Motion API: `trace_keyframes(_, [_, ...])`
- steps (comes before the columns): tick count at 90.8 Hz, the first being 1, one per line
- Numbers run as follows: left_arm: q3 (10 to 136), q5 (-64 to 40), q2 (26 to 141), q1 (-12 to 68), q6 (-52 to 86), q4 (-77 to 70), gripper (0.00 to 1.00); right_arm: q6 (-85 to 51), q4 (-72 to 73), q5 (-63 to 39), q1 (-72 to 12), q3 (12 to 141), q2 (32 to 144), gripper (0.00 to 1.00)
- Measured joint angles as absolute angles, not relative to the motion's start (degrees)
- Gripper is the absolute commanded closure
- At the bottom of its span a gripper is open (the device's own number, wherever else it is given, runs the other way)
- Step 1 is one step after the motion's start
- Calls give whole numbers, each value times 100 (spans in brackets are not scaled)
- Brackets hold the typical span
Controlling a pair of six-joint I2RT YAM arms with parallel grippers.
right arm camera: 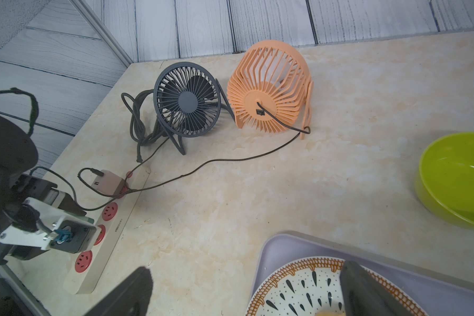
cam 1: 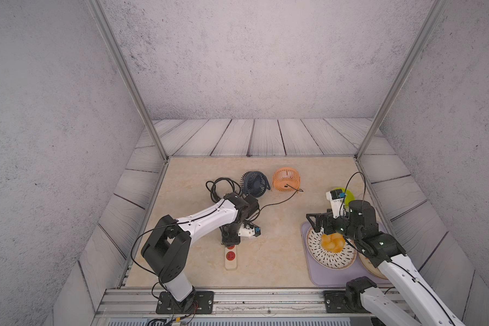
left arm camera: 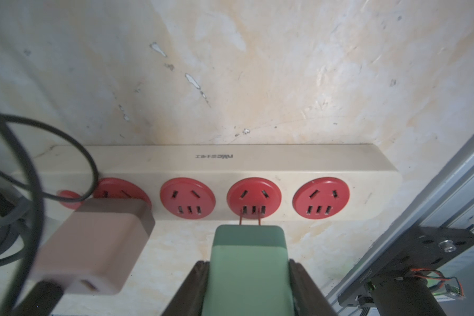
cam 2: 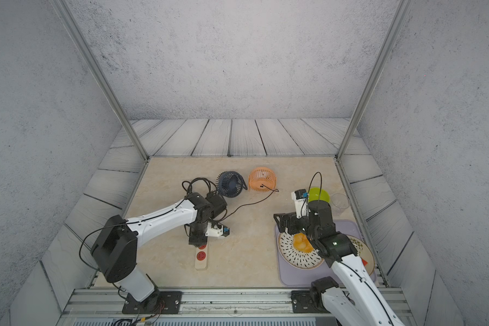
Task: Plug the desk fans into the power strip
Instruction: Insert the plug into the socket.
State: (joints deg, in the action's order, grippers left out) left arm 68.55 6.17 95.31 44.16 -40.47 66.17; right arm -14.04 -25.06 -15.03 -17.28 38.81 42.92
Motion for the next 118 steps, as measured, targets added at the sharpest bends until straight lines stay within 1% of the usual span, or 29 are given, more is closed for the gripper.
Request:
trace_keyframes(76, [6810, 615, 9526, 4453, -4047, 6563, 100, -1402, -2504, -1505, -1728, 3881, 4292, 1])
trace_keyframes(118, [6799, 443, 9559, 4442, -4123, 6552, 100, -1402, -2506, -1503, -1728, 3881, 4292, 1])
